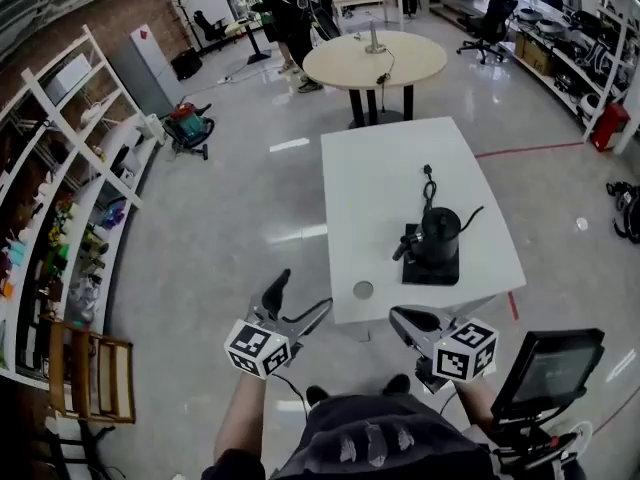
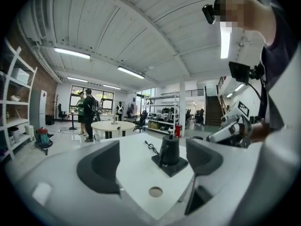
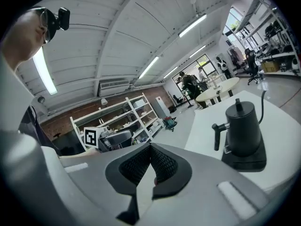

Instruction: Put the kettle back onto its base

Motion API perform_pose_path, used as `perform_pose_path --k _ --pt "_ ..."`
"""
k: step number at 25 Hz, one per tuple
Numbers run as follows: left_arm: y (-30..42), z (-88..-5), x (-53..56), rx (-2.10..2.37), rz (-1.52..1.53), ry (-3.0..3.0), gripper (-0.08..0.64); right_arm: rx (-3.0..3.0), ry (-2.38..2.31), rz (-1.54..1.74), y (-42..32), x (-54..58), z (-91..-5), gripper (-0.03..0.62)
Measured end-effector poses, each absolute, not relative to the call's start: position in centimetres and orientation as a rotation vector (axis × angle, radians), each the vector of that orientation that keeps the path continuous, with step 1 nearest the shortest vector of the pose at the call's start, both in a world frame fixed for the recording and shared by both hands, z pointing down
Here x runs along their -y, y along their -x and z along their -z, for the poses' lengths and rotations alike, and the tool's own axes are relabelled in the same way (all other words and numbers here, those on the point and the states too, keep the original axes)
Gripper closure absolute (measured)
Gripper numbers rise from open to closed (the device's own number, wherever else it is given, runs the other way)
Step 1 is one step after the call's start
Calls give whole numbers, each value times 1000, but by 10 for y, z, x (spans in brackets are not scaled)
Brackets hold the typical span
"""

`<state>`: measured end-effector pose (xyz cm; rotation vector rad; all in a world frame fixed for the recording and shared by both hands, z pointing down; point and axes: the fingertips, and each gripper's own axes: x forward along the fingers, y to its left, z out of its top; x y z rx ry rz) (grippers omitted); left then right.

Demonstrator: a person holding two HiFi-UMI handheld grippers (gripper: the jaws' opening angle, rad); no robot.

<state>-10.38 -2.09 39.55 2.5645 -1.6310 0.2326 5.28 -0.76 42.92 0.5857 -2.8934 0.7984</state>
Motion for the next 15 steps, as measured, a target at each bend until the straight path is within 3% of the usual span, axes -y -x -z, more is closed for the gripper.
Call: perform_pose_path --k 5,9,15 --pt "195 -380 -33 1821 -238 -2473 311 2869 -494 -731 37 -31 -411 592" --pt "255 -378 -75 1906 -131 -2342 558 2839 -417 -660 91 -63 -397 592" --pt "297 -397 -128 1857 -53 -2271 558 2791 -313 -570 152 -111 -388 592"
